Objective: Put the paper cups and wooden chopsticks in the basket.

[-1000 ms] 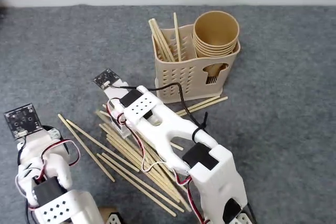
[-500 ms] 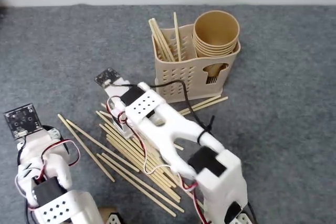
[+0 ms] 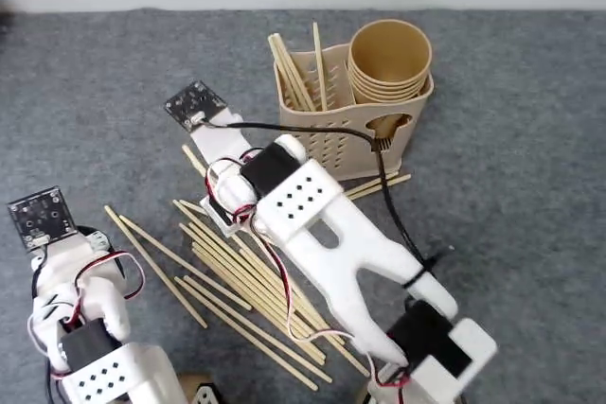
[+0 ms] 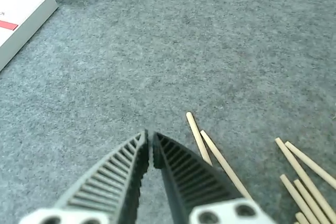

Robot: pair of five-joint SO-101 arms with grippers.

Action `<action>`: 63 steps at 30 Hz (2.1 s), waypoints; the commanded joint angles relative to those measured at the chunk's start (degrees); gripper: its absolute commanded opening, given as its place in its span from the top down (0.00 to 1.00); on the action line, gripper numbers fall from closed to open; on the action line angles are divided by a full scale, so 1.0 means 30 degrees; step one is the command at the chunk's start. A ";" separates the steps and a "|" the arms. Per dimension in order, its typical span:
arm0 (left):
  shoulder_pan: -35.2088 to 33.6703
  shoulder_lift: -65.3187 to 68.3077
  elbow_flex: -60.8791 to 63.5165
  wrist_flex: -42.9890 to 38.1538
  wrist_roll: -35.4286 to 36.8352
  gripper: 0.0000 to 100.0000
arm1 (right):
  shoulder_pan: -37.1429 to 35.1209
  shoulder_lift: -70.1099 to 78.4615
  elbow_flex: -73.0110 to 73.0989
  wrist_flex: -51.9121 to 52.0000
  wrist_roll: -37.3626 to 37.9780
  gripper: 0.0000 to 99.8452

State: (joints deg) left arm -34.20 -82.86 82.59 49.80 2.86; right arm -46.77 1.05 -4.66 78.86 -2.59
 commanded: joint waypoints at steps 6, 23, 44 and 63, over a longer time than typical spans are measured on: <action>0.0029 -0.0234 -0.0894 -0.0469 0.0088 0.99 | -0.0103 -0.2505 -0.0205 -0.0044 0.0117 0.99; 0.0029 -0.0234 -0.0894 -0.0440 0.0088 0.99 | 0.1568 0.0718 0.5949 -0.4088 0.1231 0.92; 0.0088 -0.0234 -0.0747 -0.0469 0.0088 0.99 | 0.1509 0.1714 0.5861 -0.4967 0.1260 0.85; 0.0088 -0.0234 -0.0747 -0.0498 0.0088 0.99 | 0.1656 0.3824 0.5861 -0.6842 0.1289 0.96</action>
State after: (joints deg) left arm -34.20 -82.86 82.59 49.80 2.86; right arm -42.29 14.33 13.54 58.73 0.66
